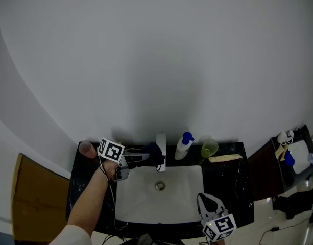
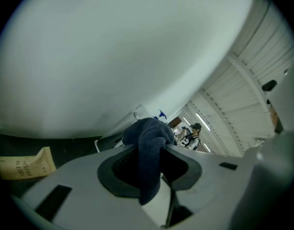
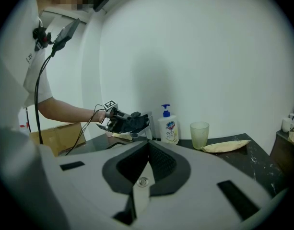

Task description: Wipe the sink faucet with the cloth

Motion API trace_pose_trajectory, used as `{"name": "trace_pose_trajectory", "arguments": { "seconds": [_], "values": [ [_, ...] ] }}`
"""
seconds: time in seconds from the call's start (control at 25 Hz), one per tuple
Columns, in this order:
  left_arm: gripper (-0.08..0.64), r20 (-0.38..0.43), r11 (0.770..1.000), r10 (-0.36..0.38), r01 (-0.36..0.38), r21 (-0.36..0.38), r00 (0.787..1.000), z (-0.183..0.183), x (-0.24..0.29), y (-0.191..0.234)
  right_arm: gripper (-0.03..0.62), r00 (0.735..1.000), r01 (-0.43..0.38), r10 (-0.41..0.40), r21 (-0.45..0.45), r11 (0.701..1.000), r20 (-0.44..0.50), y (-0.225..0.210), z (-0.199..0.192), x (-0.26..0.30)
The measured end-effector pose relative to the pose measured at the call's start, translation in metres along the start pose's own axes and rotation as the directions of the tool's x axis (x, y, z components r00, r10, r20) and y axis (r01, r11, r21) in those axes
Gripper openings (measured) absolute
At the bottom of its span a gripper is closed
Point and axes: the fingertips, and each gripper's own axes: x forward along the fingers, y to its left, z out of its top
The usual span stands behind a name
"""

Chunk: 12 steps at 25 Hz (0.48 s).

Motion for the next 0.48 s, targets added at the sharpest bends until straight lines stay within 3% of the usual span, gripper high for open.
{"name": "trace_pose_trajectory", "arguments": {
  "seconds": [0.12, 0.32, 0.48],
  "values": [
    [0.117, -0.003, 1.000, 0.022, -0.022, 0.002, 1.000, -0.001, 0.018, 0.002, 0.006, 1.000, -0.006, 0.006, -0.007, 1.000, -0.002, 0.003, 0.002, 0.003],
    [0.117, 0.110, 0.989, 0.146, -0.146, -0.007, 0.983, 0.019, 0.003, 0.027, 0.006, 1.000, 0.004, -0.003, -0.003, 1.000, 0.010, 0.001, 0.001, 0.000],
    [0.117, 0.090, 0.998, 0.013, -0.008, -0.057, 0.996, 0.011, -0.004, 0.011, 0.006, 1.000, 0.017, -0.017, 0.000, 1.000, -0.007, -0.003, -0.003, -0.006]
  ]
}}
